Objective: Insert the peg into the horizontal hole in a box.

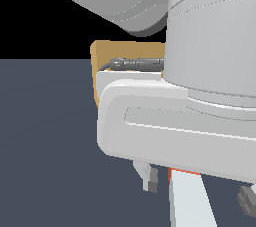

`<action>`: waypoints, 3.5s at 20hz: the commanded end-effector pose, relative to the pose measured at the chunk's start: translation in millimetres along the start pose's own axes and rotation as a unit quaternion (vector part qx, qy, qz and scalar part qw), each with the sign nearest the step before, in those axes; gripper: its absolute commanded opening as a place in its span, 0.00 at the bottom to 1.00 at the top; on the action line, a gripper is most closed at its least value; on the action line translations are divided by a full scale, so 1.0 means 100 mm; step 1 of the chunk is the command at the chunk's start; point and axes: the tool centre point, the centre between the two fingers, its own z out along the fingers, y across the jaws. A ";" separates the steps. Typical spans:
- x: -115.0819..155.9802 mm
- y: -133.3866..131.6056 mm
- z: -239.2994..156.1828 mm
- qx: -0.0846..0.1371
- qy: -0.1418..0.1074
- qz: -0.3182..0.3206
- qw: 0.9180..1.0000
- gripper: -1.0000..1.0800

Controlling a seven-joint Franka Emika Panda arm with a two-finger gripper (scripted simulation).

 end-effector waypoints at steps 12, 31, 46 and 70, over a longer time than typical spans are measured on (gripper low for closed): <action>0.00 -0.01 0.46 0.000 0.000 0.000 1.000 0.96; 0.02 0.01 0.49 0.000 0.000 -0.003 1.000 0.00; 1.05 0.04 -0.08 0.000 -0.001 -0.191 0.982 0.00; 1.58 -0.14 -0.37 0.000 0.000 -0.289 0.957 0.00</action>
